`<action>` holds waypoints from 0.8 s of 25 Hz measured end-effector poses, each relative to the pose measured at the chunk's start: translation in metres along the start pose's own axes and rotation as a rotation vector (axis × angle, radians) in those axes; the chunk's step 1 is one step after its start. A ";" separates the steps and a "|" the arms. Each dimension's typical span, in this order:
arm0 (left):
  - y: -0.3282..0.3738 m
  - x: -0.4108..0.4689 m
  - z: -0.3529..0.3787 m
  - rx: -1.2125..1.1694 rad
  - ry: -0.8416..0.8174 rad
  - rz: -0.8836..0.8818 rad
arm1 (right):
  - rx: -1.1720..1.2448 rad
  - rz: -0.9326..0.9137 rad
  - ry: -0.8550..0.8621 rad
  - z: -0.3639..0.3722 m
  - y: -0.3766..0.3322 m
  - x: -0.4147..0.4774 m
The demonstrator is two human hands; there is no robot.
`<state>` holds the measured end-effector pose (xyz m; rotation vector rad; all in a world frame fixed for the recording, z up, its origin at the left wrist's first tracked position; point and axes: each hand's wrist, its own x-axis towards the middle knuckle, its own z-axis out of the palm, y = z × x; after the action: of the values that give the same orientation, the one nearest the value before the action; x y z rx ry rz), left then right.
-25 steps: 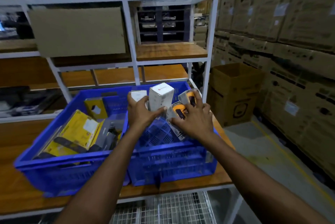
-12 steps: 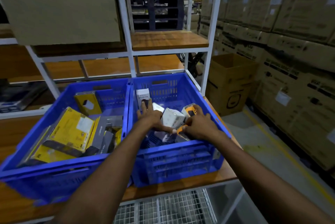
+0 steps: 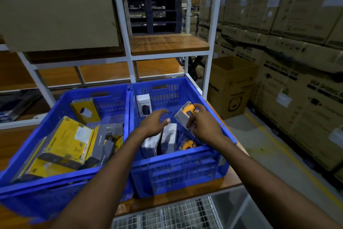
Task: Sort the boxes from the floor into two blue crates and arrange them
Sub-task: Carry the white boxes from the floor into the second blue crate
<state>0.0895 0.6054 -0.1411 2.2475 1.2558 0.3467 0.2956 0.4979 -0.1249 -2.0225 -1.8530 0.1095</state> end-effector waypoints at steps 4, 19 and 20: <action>0.019 -0.003 0.000 -0.266 0.111 0.209 | 0.057 -0.100 0.061 -0.002 -0.008 0.000; 0.036 0.016 0.051 -0.105 -0.032 -0.014 | -0.030 0.052 -0.184 0.007 0.000 0.008; 0.035 0.014 0.052 -0.093 -0.039 -0.029 | -0.037 0.058 -0.217 0.006 0.000 0.008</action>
<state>0.1463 0.5851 -0.1645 2.1450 1.2259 0.3416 0.2948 0.5071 -0.1290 -2.1648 -1.9360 0.3253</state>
